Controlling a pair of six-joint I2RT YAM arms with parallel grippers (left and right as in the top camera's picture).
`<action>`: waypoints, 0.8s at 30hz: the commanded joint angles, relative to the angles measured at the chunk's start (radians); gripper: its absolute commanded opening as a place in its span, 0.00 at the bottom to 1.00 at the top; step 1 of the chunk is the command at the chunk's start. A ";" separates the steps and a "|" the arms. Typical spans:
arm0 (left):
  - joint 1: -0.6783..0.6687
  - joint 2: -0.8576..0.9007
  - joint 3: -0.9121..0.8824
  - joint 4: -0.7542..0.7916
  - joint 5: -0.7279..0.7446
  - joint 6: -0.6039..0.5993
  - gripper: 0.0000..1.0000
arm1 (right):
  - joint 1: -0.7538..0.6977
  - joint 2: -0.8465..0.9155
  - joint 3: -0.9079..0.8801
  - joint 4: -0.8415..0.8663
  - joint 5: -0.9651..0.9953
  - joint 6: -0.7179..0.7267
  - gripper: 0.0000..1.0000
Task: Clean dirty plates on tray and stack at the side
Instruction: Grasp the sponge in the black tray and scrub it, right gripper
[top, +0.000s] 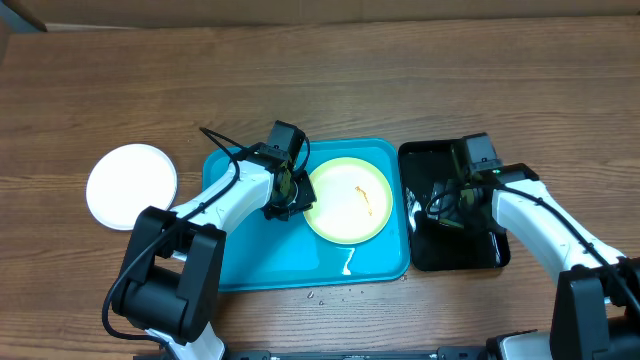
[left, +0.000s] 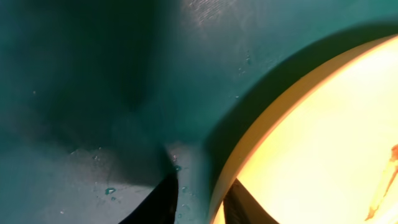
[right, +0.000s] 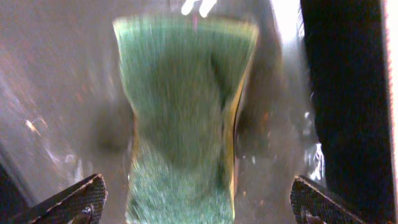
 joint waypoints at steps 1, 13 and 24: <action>0.007 0.069 -0.062 -0.011 -0.076 -0.007 0.32 | -0.019 -0.002 0.030 0.051 0.009 0.009 0.96; 0.007 0.069 -0.062 -0.014 -0.079 -0.006 0.18 | -0.019 -0.001 -0.026 0.202 0.010 0.009 0.92; 0.019 0.069 -0.063 -0.059 -0.102 -0.108 0.04 | -0.018 -0.001 -0.028 0.222 -0.199 -0.044 0.66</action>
